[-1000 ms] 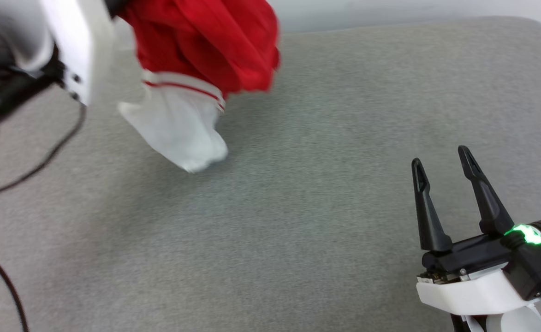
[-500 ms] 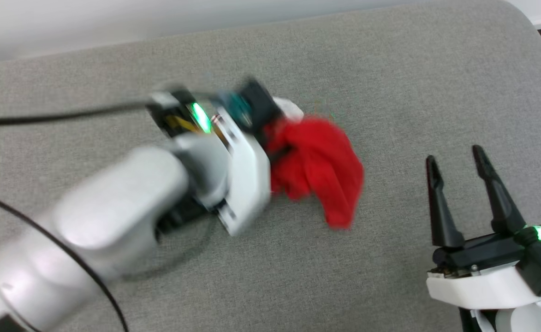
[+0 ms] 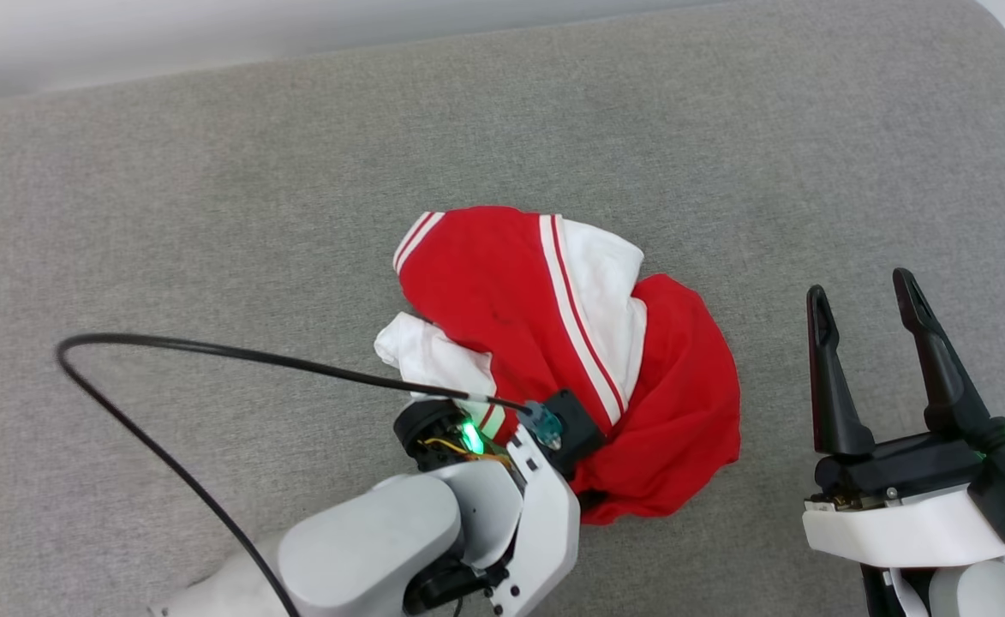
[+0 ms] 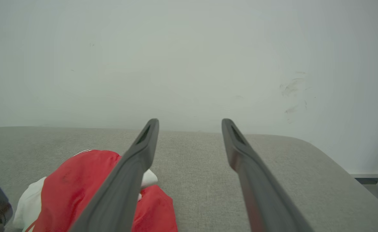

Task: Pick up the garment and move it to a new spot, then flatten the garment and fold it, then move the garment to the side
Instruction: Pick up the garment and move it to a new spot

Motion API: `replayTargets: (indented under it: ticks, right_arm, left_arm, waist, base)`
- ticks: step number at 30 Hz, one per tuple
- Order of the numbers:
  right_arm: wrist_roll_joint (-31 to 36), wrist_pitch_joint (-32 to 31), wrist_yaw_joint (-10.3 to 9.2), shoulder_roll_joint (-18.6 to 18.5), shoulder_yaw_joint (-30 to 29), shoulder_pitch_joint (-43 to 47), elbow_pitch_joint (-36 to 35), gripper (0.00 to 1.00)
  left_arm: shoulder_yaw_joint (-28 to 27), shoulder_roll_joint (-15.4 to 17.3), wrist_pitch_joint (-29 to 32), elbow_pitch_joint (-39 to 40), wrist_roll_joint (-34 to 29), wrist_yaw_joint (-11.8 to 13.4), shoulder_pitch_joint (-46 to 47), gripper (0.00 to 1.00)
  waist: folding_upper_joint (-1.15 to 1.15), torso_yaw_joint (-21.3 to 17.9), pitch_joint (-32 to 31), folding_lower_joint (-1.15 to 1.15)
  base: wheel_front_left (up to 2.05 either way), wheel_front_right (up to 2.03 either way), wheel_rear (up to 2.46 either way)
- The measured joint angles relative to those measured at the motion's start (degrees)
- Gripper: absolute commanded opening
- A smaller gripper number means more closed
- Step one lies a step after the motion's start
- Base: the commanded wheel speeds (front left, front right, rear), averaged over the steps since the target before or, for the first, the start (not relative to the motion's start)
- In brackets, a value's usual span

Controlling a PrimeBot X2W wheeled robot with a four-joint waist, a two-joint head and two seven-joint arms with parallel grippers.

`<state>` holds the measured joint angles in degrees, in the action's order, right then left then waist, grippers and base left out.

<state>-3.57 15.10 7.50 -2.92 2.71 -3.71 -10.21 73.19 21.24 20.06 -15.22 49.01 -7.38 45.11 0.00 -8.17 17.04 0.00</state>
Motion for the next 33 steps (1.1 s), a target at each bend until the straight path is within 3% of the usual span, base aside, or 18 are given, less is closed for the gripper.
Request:
replayTargets:
  ticks: [3,4,5,10,13,19,26,33]
  right_arm:
    - [0.01,-0.01,0.0,0.0,-0.09,-0.06,0.29,1.0]
    - [0.01,0.0,0.0,0.0,-0.15,-0.04,0.46,1.0]
    - [0.03,-0.01,0.0,0.0,-0.2,0.02,0.65,1.0]
    - [0.34,-0.01,0.0,0.0,-0.35,0.62,1.37,1.0]
    - [0.54,-0.01,0.0,0.01,-0.53,1.68,1.79,1.0]
    - [1.18,0.0,0.0,0.0,-1.16,3.33,2.75,1.0]
    - [1.64,-0.01,0.0,0.01,-2.21,5.21,3.46,1.0]
    - [1.44,-0.01,0.0,0.0,-4.1,6.35,4.12,1.0]
  left_arm:
    - [0.08,-0.74,-0.75,-0.81,-0.94,-0.01,-0.63,0.0]
    - [0.1,-0.9,-1.9,-1.45,-0.94,-0.01,-0.62,0.29]
    - [0.14,-1.12,-3.3,-1.99,-1.01,-0.01,-0.59,1.0]
    - [-2.47,-2.02,-13.25,-3.64,-4.04,1.02,0.15,1.0]
    - [-5.22,-2.79,-21.69,-3.05,-7.61,4.92,1.05,1.0]
    - [-7.44,-2.19,-30.54,-2.63,-11.05,10.57,-0.57,1.0]
    - [-14.84,0.86,-34.9,0.58,-13.79,20.83,-5.65,1.0]
    - [-29.36,3.18,-35.12,9.76,-21.19,29.17,-16.95,1.0]
  waist:
    - [0.0,0.46,-0.27,0.0]
    - [0.0,0.65,-0.47,0.0]
    - [0.0,0.82,-0.73,0.0]
    - [0.0,1.72,-2.72,0.0]
    - [0.0,2.32,-4.18,0.0]
    - [0.0,3.79,-7.07,0.0]
    - [0.0,5.13,-10.0,0.0]
    - [0.0,6.32,-11.74,0.0]
  base:
    - [0.0,0.0,0.0]
    - [0.0,0.0,0.0]
    - [0.0,0.0,0.0]
    - [0.0,0.0,0.0]
    - [0.0,0.0,0.0]
    - [0.0,0.0,0.0]
    - [0.0,0.0,0.0]
    - [0.0,0.0,0.0]
